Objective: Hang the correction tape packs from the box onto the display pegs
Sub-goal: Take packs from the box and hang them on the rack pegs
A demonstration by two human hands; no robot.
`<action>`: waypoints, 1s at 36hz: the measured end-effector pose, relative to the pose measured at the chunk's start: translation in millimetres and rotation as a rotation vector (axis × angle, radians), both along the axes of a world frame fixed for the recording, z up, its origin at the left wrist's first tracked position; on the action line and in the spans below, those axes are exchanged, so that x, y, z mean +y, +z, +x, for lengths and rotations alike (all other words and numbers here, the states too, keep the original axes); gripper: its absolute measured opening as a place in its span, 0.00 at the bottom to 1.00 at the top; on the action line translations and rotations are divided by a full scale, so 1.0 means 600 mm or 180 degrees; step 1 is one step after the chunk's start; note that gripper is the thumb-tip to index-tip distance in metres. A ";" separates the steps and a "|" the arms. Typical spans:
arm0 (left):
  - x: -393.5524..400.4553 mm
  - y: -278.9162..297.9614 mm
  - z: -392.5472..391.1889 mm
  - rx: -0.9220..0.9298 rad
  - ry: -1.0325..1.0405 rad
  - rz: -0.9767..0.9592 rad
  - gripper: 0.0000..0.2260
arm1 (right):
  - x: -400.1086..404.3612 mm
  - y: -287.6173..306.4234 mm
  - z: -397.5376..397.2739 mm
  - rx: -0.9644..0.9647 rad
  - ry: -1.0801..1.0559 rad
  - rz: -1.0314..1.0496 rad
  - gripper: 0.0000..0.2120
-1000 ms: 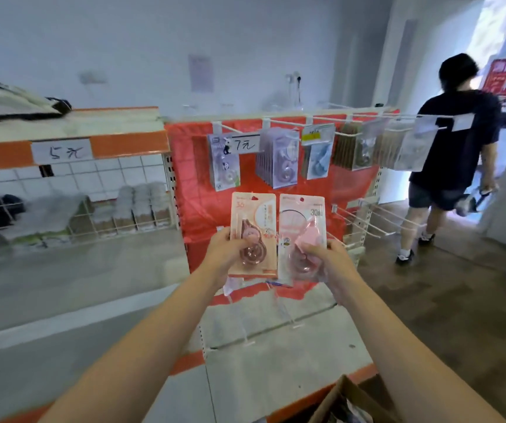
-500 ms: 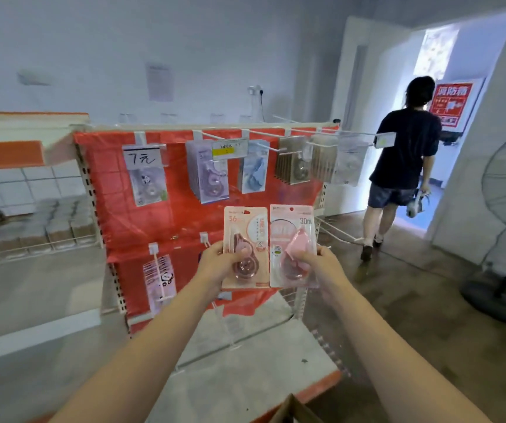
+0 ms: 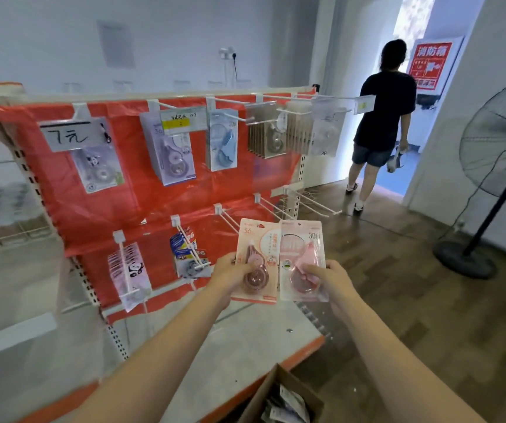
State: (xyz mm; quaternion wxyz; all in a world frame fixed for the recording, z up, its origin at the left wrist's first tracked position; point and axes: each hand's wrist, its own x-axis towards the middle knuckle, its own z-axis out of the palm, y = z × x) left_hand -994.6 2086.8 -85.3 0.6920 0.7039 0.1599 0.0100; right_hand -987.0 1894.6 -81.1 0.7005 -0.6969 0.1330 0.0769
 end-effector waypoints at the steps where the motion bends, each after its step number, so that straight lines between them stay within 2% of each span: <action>1: 0.000 -0.004 0.004 0.0000 -0.0007 0.0003 0.08 | -0.001 -0.006 0.005 0.0024 -0.0001 -0.0068 0.18; 6: 0.003 -0.034 0.019 0.0092 -0.0096 -0.0010 0.08 | -0.001 -0.047 0.031 0.0240 0.0080 -0.0344 0.22; 17: -0.006 -0.159 0.059 0.0847 0.0138 -0.0046 0.12 | -0.006 -0.152 0.089 0.0689 0.0470 -0.0272 0.13; 23: -0.071 -0.209 0.113 0.1023 0.0715 -0.0351 0.12 | -0.051 -0.203 0.191 0.0742 0.0893 -0.0394 0.11; 26: -0.109 -0.225 0.144 0.1039 0.0978 -0.0491 0.07 | -0.076 -0.218 0.242 0.0645 0.1135 -0.0440 0.13; 30: -0.140 -0.233 0.187 0.0981 0.1288 -0.0605 0.09 | -0.101 -0.236 0.302 0.0625 0.1312 -0.0316 0.18; 32: -0.144 -0.238 0.207 0.0959 0.1376 -0.0554 0.12 | -0.105 -0.241 0.326 0.0665 0.1303 -0.0204 0.19; 36: -0.145 -0.244 0.232 0.0871 0.1558 -0.0558 0.09 | -0.095 -0.243 0.357 0.0645 0.1406 0.0084 0.18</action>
